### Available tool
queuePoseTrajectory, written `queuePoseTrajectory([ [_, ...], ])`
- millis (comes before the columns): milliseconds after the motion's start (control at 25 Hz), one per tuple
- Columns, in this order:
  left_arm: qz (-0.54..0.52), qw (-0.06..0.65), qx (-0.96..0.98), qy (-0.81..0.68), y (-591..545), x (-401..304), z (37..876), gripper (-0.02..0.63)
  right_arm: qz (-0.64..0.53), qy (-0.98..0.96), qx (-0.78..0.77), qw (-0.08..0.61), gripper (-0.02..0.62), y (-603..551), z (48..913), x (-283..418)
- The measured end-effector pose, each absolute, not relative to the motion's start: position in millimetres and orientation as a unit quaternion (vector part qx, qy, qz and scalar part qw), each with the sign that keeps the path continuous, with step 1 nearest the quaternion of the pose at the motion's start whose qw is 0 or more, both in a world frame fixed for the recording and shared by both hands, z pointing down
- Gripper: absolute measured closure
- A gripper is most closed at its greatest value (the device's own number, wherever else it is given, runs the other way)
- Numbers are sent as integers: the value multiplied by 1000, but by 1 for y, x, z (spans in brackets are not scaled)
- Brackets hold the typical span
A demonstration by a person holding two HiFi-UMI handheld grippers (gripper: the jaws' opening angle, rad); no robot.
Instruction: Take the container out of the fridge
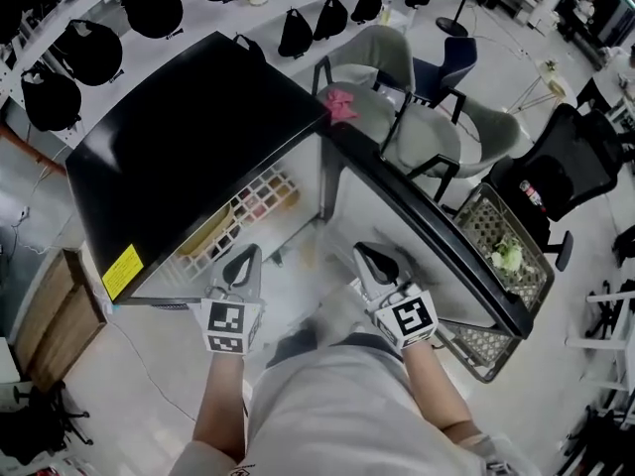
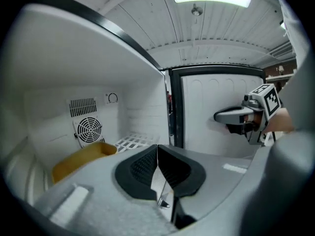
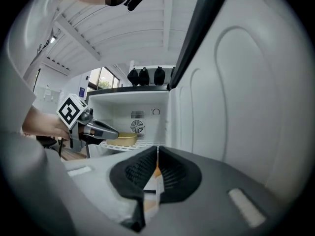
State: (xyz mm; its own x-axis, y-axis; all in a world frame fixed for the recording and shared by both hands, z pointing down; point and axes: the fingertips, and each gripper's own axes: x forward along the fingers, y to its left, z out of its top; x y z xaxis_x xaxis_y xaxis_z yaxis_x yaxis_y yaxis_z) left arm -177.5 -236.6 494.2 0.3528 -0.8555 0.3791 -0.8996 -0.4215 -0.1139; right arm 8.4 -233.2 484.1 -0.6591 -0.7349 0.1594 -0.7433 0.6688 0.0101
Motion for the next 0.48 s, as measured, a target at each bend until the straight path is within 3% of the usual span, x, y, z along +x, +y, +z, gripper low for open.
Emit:
queuePoseTrajectory([
  [480,348,-12,761,-547,-283,-230,506,594,24,-889,452,64,583,-237,483,4],
])
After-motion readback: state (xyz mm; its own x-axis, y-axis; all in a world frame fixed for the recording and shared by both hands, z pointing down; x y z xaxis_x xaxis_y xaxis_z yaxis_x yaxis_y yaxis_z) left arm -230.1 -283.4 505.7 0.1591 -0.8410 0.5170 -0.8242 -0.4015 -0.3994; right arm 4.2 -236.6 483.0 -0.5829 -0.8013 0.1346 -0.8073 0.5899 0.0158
